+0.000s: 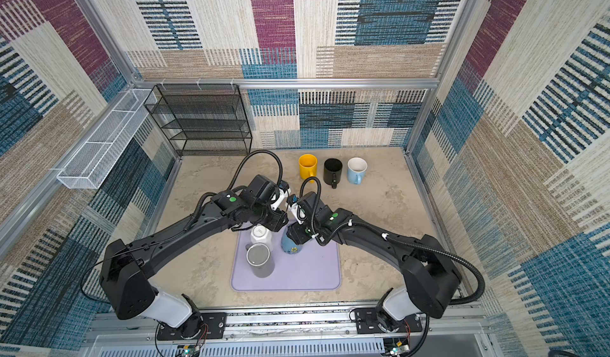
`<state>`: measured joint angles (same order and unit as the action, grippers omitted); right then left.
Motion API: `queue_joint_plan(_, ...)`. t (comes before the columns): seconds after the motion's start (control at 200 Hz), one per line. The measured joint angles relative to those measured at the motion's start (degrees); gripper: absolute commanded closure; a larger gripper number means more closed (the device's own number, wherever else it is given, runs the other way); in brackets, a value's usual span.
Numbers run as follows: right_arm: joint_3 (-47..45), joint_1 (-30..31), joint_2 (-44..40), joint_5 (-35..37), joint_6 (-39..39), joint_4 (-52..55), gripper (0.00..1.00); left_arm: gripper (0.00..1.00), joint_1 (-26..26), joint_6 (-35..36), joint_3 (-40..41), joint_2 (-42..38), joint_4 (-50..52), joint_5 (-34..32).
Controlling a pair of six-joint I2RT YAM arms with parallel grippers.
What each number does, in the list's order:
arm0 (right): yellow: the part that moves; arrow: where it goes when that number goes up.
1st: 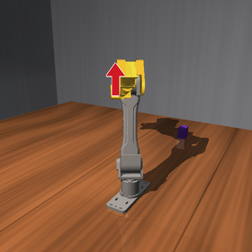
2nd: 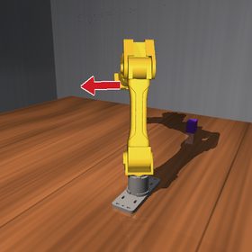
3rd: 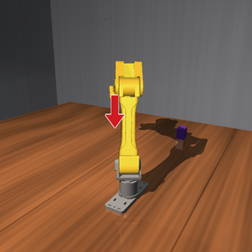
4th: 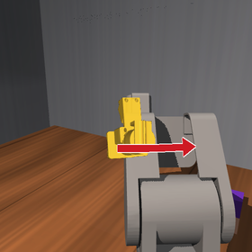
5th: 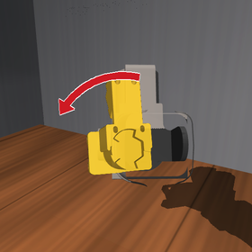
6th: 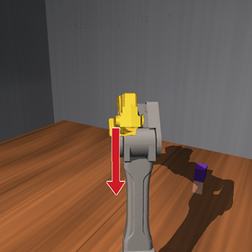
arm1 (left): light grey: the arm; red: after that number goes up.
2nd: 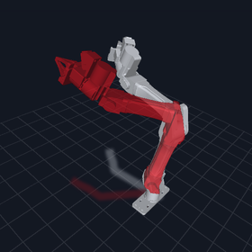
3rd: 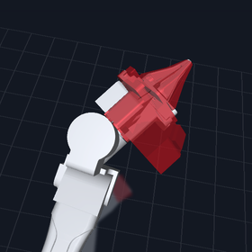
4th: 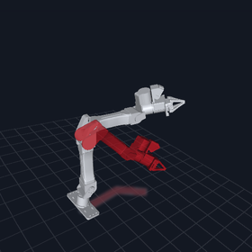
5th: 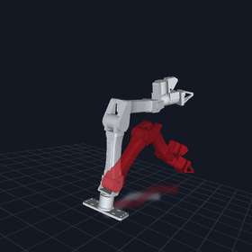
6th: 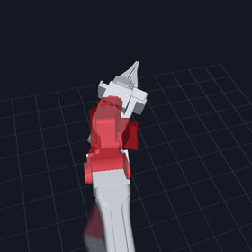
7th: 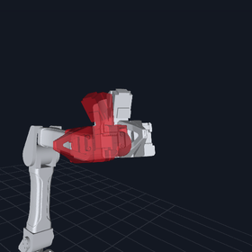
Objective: Turn the mug right side up
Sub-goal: Move the mug to the tray.
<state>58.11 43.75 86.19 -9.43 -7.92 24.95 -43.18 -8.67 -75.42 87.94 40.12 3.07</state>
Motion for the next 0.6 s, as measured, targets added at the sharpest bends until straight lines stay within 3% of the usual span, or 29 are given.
queue_joint_plan(0.16,2.2,0.0,2.5,1.0,-0.5,-1.1,0.3,0.44,0.1,0.0,1.1,-1.4,0.2,-1.4)
queue_joint_plan(0.596,1.5,-0.2,2.8,1.0,1.0,3.7,0.13,0.45,0.7,0.0,1.9,-2.5,0.8,-1.4)
